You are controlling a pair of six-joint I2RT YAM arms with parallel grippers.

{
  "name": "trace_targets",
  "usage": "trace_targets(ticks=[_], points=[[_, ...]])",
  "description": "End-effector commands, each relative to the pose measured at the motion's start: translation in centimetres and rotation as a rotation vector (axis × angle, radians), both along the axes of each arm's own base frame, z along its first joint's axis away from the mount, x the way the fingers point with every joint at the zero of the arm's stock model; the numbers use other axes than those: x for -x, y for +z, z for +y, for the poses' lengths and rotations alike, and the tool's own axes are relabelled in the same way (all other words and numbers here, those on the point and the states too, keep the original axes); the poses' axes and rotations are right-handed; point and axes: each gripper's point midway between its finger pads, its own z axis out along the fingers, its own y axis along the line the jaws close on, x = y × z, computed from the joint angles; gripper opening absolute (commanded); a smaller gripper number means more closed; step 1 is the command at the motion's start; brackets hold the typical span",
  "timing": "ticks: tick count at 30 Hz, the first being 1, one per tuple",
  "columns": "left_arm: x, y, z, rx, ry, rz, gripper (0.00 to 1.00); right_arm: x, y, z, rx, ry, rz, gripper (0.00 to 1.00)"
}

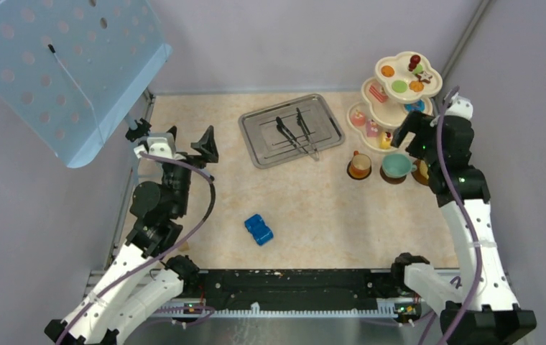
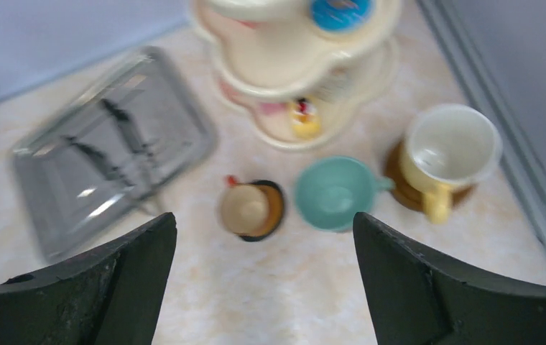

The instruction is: Serve the afternoon tea

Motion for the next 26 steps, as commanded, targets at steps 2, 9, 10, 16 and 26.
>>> trace_targets(ticks=[2,9,10,16,26], points=[[-0.9,1.7,-1.1,0.003,-0.033,-0.006,0.99,2.5,10.6,7.5,-0.115,0.366,-0.188,0.9],[0.1,8.9,-3.5,0.018,-0.181,-0.034,0.99,9.1,24.7,6.9,0.015,0.409,-0.535,0.94],[0.6,10.3,-3.9,0.018,-0.216,-0.053,0.99,10.3,26.4,6.5,0.027,0.392,-0.6,0.94],[4.6,17.4,-6.3,-0.024,-0.434,-0.143,0.99,16.5,32.8,3.2,0.087,0.215,-0.937,0.94],[9.4,20.9,-3.7,0.01,-0.439,-0.306,0.99,16.5,31.7,2.9,0.075,0.192,-1.005,0.95]])
